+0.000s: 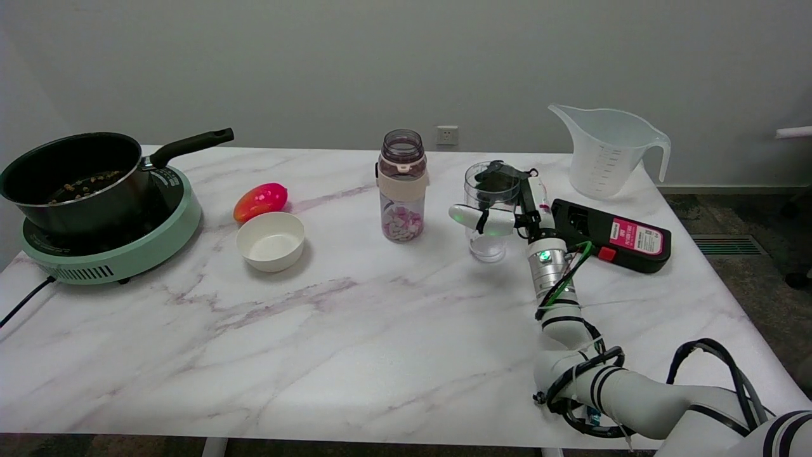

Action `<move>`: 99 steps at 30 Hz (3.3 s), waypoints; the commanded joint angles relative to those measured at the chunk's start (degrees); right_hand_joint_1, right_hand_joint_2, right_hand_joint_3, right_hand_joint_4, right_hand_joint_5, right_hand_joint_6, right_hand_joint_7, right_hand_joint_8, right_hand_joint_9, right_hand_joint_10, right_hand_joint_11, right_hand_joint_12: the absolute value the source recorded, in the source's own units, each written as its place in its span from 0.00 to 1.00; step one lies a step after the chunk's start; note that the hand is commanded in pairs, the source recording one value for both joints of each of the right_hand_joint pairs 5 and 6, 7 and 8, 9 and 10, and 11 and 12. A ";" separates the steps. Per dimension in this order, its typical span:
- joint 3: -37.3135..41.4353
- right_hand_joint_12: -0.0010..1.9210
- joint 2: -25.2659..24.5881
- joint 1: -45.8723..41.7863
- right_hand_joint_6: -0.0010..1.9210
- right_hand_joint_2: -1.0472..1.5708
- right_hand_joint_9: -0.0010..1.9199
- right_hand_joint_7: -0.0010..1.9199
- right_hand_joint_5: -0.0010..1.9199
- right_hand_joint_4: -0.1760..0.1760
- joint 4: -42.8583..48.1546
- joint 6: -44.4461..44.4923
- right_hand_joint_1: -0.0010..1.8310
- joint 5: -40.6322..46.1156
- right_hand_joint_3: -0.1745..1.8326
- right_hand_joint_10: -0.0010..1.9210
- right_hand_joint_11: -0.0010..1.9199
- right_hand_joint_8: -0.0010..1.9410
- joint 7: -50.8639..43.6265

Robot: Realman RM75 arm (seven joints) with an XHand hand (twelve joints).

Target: Place the measuring cup onto the table.

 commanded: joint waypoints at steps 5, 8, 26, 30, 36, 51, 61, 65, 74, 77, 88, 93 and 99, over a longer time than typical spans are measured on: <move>-2.05 0.63 -0.64 -1.58 0.67 0.70 0.79 0.85 0.67 0.50 -0.46 0.92 0.73 0.67 0.58 0.79 0.63 0.84 -1.26; -2.10 0.62 -0.64 -1.95 0.63 0.65 0.78 0.83 0.63 0.50 0.21 0.64 0.73 0.67 0.59 0.78 0.62 0.82 -1.26; -2.18 0.39 0.14 -2.40 0.33 0.26 0.38 0.51 0.33 0.50 0.92 0.37 0.68 0.67 0.70 0.38 0.39 0.50 -1.26; -2.18 0.37 0.51 -2.52 0.31 0.20 0.35 0.45 0.31 0.50 1.29 0.32 0.66 0.67 0.77 0.35 0.37 0.45 -1.26; -1.94 0.36 0.91 -2.76 0.28 0.18 0.34 0.42 0.28 0.50 1.86 0.08 0.66 0.67 0.73 0.34 0.36 0.42 -1.26; -1.56 0.36 5.79 -5.26 0.24 0.16 0.33 0.38 0.24 0.50 6.14 -1.07 0.66 1.23 0.64 0.33 0.36 0.38 -1.26; 0.82 0.34 8.35 -8.28 0.21 0.14 0.32 0.35 0.21 0.50 8.86 -2.06 0.66 0.96 0.63 0.32 0.34 0.35 -1.26; 2.15 0.34 9.62 -9.74 0.20 0.14 0.31 0.35 0.20 0.50 10.03 -2.75 0.66 0.83 0.63 0.31 0.34 0.34 -1.37; 8.78 0.31 17.20 -16.68 0.16 0.10 0.31 0.33 0.16 0.50 20.61 -8.78 0.68 0.75 0.62 0.31 0.31 0.32 -3.97; 12.52 0.30 20.84 -21.13 0.14 0.09 0.31 0.33 0.14 0.50 27.22 -13.60 0.68 0.75 0.64 0.31 0.30 0.32 -5.53; 33.94 0.27 23.77 -36.14 0.13 0.18 0.31 0.32 0.13 0.50 42.79 -20.65 0.73 0.75 0.70 0.31 0.27 0.32 -16.55; 44.55 0.27 22.40 -43.77 0.13 0.23 0.32 0.36 0.13 0.50 47.94 -21.70 0.75 1.39 0.68 0.32 0.27 0.36 -18.04; 53.10 0.27 18.43 -50.23 0.15 0.26 0.33 0.39 0.15 0.50 52.79 -20.17 0.75 1.73 0.70 0.33 0.27 0.38 -20.35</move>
